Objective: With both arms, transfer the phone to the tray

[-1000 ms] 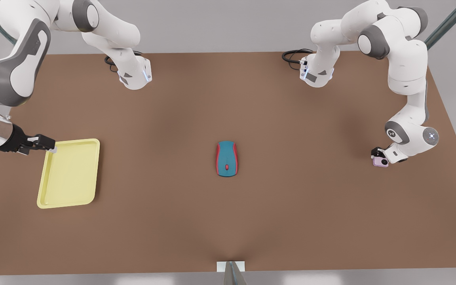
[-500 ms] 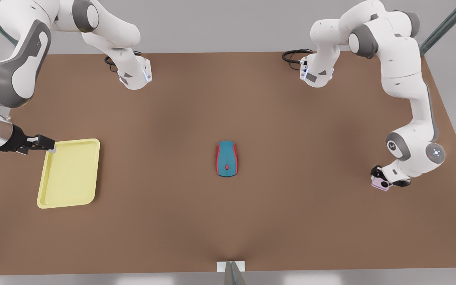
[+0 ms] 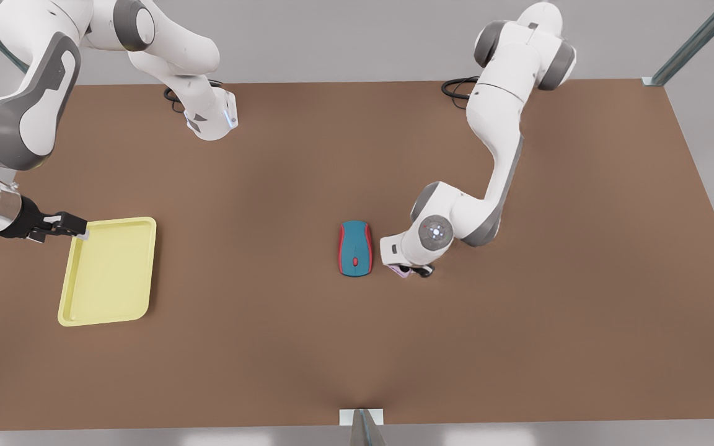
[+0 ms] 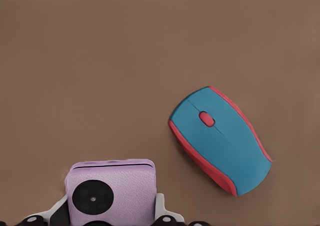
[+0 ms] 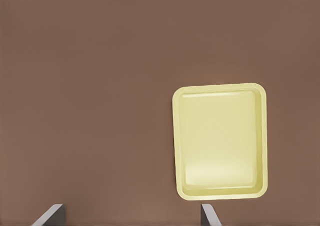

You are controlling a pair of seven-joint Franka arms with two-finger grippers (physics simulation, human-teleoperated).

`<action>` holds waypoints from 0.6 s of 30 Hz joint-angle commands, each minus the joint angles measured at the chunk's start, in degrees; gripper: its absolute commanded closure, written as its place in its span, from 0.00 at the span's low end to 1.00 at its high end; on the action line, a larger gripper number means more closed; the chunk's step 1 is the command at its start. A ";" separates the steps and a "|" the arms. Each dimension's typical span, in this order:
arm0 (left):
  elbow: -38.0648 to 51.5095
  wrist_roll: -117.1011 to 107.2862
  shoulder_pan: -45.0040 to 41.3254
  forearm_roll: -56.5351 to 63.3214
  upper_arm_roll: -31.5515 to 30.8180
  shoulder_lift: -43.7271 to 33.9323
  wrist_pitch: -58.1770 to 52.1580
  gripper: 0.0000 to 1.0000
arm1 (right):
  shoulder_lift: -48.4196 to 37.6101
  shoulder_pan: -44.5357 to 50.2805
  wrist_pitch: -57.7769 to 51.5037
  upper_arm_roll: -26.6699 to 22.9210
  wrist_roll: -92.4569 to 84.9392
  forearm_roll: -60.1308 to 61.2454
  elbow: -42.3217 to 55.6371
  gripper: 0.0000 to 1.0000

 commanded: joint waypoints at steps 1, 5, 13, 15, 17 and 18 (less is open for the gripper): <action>4.68 -64.67 -1.28 -0.06 -2.16 2.71 -1.92 0.19 | -0.08 0.05 -0.10 0.02 0.08 0.09 0.03 0.00; 12.24 -74.96 -4.01 -0.06 -4.89 7.81 1.59 0.19 | 0.10 0.05 -0.10 0.02 -0.01 0.09 -0.06 0.00; 22.26 -87.44 -9.02 0.02 -7.61 20.20 19.42 0.19 | 0.19 -0.03 -0.10 0.02 -0.01 0.27 -0.06 0.00; 24.98 -89.28 -10.51 0.02 -7.61 24.68 25.50 0.19 | 0.19 -0.03 -0.10 0.02 -0.01 0.27 -0.06 0.00; 27.19 -90.34 -11.39 0.11 -7.53 27.67 29.71 0.19 | 0.19 -0.03 -0.10 0.02 -0.01 0.27 -0.06 0.00; 27.19 -90.34 -11.57 0.11 -7.61 28.73 32.00 0.19 | 0.19 0.06 -0.10 0.02 -0.01 0.27 -0.06 0.00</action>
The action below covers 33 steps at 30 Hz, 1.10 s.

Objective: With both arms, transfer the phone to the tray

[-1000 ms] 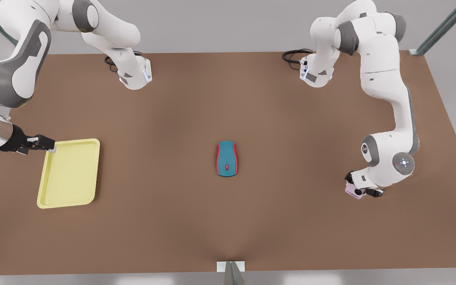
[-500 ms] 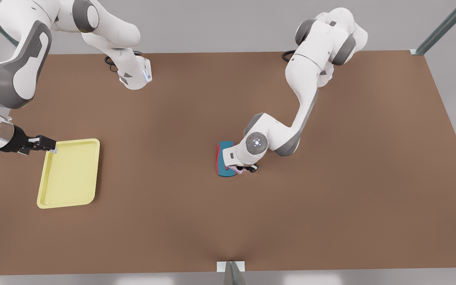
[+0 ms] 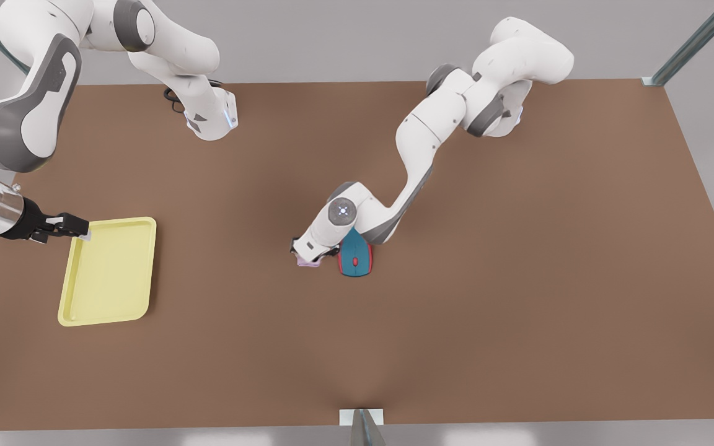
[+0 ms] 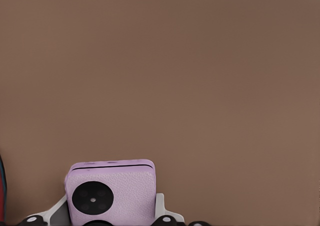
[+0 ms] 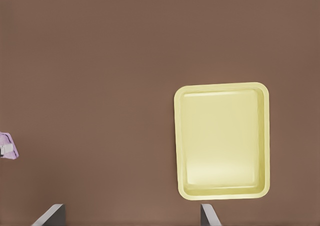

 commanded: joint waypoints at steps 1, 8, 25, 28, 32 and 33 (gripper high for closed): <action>0.48 -37.68 -0.73 0.06 -0.16 1.47 12.40 0.19 | -0.08 0.02 -0.05 -0.01 0.00 0.04 0.03 0.00; 3.20 -39.70 -2.05 0.14 0.02 2.96 13.28 0.00 | -0.08 0.02 -0.14 -0.01 0.00 0.04 0.03 0.00; -30.72 67.52 5.42 -9.44 45.54 -42.48 -40.24 0.00 | 1.76 14.34 16.74 19.33 10.29 -0.75 -10.87 0.00; -30.72 67.26 5.33 -9.44 45.63 -42.48 -40.33 0.00 | 6.69 21.90 22.80 13.97 10.29 -0.57 -10.87 0.00; -27.48 62.25 5.07 -9.08 45.46 -42.83 -44.46 0.00 | 7.39 24.27 34.75 13.97 10.55 0.30 -19.57 0.00; -27.03 61.20 4.89 -9.00 45.54 -43.00 -44.55 0.00 | 8.18 24.80 36.07 13.88 13.70 -0.57 -19.31 0.00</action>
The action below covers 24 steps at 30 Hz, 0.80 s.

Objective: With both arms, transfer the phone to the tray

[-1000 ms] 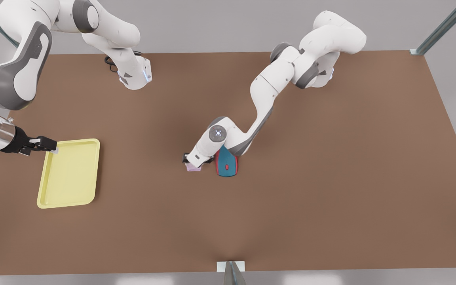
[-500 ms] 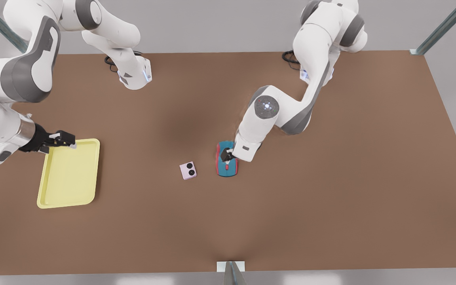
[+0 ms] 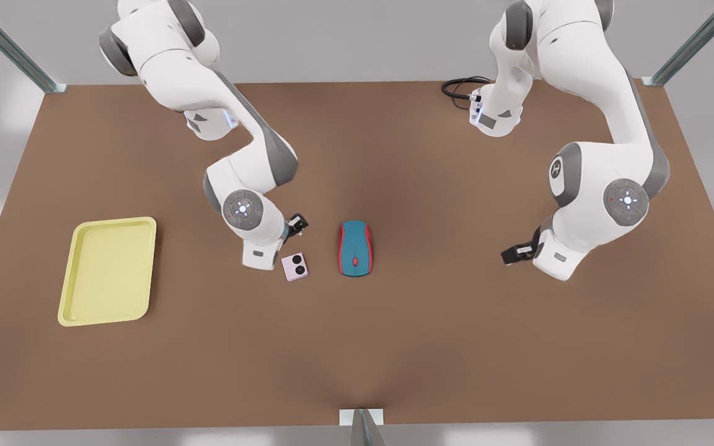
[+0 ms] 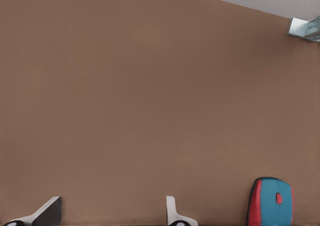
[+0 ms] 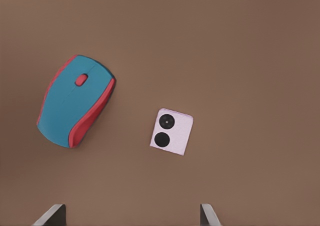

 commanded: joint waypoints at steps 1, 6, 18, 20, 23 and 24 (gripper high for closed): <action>1.50 31.82 -0.09 0.01 0.05 -0.26 -5.48 0.00 | 1.45 0.45 12.53 -0.62 9.40 -0.41 -0.43 0.00; 1.15 32.44 0.26 8.88 1.02 -7.12 -5.22 0.00 | 6.29 6.42 20.70 -5.27 18.54 -0.58 -0.87 0.00; 1.24 25.76 32.17 20.23 -35.72 -10.10 -2.67 0.00 | 9.45 6.43 30.11 -7.56 24.70 0.12 -12.56 0.00; 1.33 27.51 32.17 20.14 -35.63 -9.58 -3.20 0.00 | 9.89 6.60 30.55 -7.65 22.59 -0.76 -13.00 0.00; 1.33 27.08 32.08 19.08 -35.28 -9.93 -3.64 0.00 | 9.89 6.60 30.55 -7.65 17.66 -0.76 -13.88 0.00; 1.33 27.17 32.08 19.08 -35.28 -9.93 -3.55 0.00 | 9.89 6.60 30.55 -7.65 17.32 -0.85 -13.88 0.00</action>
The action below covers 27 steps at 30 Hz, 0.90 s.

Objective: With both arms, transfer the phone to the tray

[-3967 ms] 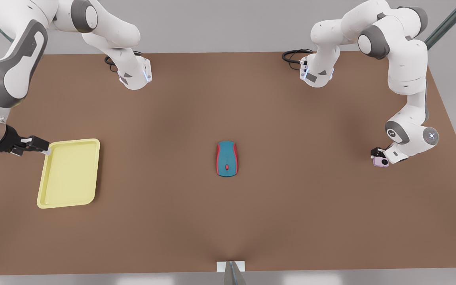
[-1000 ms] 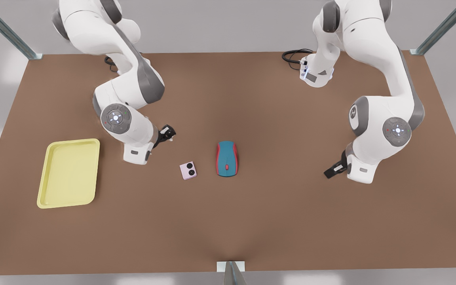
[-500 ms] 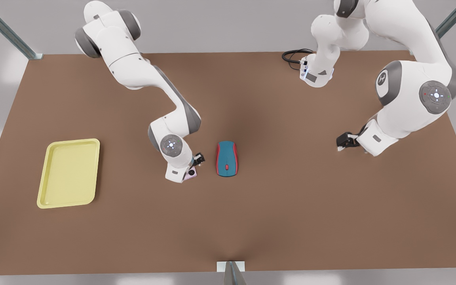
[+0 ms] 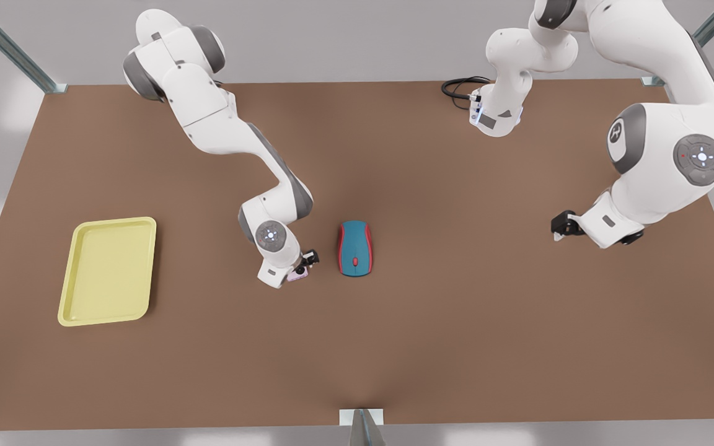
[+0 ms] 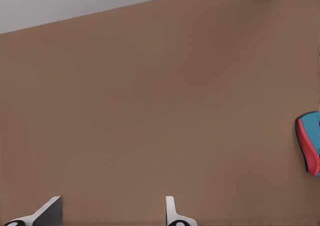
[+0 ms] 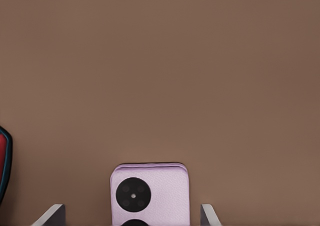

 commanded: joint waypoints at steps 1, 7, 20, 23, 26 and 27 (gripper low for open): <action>0.03 6.92 -0.02 -0.37 0.03 -0.05 -0.20 0.00 | 0.26 -0.10 1.33 0.00 -0.04 -0.06 -0.06 0.00; 0.03 6.92 -0.02 -0.45 0.03 0.21 -0.11 0.00 | 0.79 -0.28 1.24 0.00 -4.52 0.03 -0.06 0.00; 0.03 6.92 -0.02 -0.54 0.03 0.82 0.16 0.00 | 2.02 0.16 6.95 0.09 -7.16 -0.06 -4.54 0.00; 0.03 6.92 -0.02 -0.54 0.03 1.18 0.16 0.00 | 1.93 0.34 6.86 0.09 -7.16 0.12 -4.45 0.00; 0.03 6.92 -0.02 -0.63 -0.06 1.18 0.16 0.00 | 2.29 0.34 7.04 0.09 -7.16 0.12 -4.45 0.00; 0.03 6.92 -0.02 -0.63 -0.06 1.35 0.16 0.00 | 2.46 0.34 7.39 0.09 -7.16 0.12 -4.54 0.00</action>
